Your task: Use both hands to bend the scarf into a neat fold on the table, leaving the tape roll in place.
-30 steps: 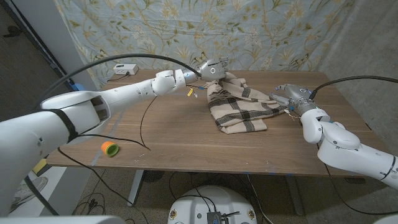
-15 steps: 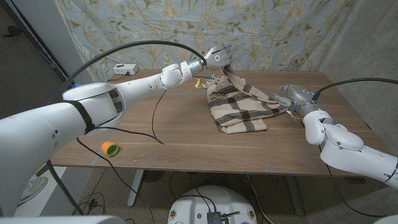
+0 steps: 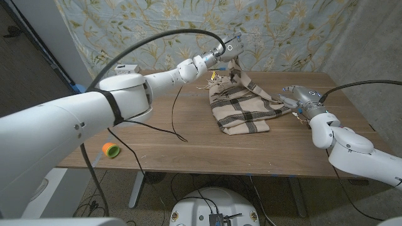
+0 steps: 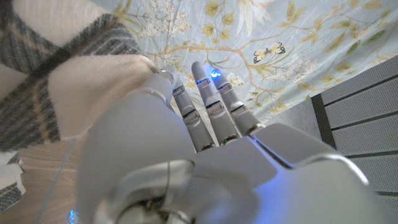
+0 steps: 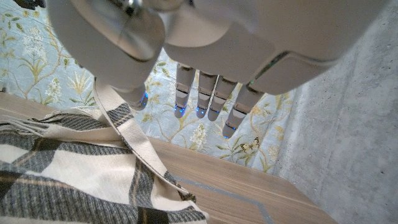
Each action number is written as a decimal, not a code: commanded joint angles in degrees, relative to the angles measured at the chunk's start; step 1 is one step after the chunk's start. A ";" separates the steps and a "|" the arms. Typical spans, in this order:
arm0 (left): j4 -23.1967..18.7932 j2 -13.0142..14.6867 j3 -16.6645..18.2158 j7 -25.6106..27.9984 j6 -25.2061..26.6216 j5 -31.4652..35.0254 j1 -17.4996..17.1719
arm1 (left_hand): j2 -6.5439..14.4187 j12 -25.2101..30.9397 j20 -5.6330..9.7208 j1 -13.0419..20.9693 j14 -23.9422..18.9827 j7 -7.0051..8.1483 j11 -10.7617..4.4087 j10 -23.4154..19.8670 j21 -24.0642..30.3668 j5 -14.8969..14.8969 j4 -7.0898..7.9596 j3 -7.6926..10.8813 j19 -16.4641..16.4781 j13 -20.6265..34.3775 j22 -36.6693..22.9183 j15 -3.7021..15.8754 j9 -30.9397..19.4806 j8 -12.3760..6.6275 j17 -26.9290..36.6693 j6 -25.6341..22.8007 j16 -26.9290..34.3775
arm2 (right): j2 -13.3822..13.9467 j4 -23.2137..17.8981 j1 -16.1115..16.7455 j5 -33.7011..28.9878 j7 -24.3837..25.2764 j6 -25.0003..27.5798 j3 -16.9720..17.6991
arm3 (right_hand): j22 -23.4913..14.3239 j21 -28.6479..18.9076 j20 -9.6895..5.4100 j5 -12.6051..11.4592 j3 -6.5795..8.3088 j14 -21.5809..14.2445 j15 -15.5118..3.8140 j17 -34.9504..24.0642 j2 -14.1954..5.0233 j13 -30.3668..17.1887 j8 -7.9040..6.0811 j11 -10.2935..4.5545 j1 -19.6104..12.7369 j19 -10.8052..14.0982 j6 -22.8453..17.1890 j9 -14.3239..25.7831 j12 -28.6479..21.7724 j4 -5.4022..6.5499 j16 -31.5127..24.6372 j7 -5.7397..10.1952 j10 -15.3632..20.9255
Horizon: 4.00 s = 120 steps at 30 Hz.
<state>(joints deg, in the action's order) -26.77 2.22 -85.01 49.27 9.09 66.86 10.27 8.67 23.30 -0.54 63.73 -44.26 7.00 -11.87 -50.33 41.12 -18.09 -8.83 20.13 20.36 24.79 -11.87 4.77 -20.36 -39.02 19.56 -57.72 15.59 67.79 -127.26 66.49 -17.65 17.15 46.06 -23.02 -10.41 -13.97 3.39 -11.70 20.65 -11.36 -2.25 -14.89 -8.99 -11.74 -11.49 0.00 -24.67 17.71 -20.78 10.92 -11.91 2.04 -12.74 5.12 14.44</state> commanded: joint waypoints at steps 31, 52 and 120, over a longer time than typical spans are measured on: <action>2.81 -14.85 -33.53 -47.59 -4.11 -32.93 9.73 | -4.04 -6.61 -1.93 -9.68 2.70 5.20 0.32 11.57 6.29 7.55 1.78 4.01 0.55 -0.57 0.11 8.01 9.65 14.66 5.95 20.39 -2.87 | 3.42 2.16 7.18 4.25 2.69 -7.64 9.01 | 0.01 0.51 0.27 0.12 0.14 -0.54 -1.07 0.19 0.30 -0.03 0.07 0.06 0.41 0.17 -0.62 0.05 0.04 -0.33 -0.08 -0.14 0.38; 2.81 -11.82 -10.37 -36.96 4.08 -23.42 4.65 | -6.76 -11.88 -4.65 -20.38 12.35 2.09 1.76 20.73 7.74 6.33 1.25 3.97 -2.44 -7.04 1.07 2.19 5.82 18.75 -5.45 17.32 -4.79 | 3.08 2.34 4.83 2.37 0.80 -6.10 6.50 | 0.01 0.79 0.46 -0.07 0.72 -0.49 -1.18 0.71 0.34 -0.02 0.17 -0.10 -0.76 0.06 -0.53 0.04 0.12 -1.67 0.11 -0.09 0.30; -42.47 18.45 10.46 -55.63 -1.69 9.42 -8.11 | -17.93 -10.56 -8.18 -25.55 25.73 5.29 0.69 21.98 -0.56 0.14 0.80 -9.63 -13.55 -2.92 0.98 -0.03 7.23 18.12 -7.55 5.36 -3.55 | 1.19 -1.30 0.80 -4.08 -1.72 -2.52 2.56 | -0.05 0.83 0.29 0.33 0.90 -1.18 -1.60 0.45 -0.58 -0.01 0.13 -0.53 -1.53 1.19 -0.95 0.06 0.03 -2.85 -0.84 0.07 0.86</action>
<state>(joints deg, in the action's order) -72.90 22.75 -73.69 -7.52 7.80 70.95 2.84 -9.54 12.36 -8.59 37.20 -18.41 10.89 -10.69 -28.02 40.87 -17.68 -7.97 10.88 6.34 21.78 -10.74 2.37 -12.88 -21.02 11.97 -52.86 11.53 69.19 -129.02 66.93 -22.15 15.18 44.20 -21.14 -10.41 -13.31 3.68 -11.35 21.64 -12.08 -2.35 -14.27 -9.06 -11.74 -11.49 -0.30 -26.12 18.45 -21.29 10.92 -11.91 -0.58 -13.20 5.23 14.74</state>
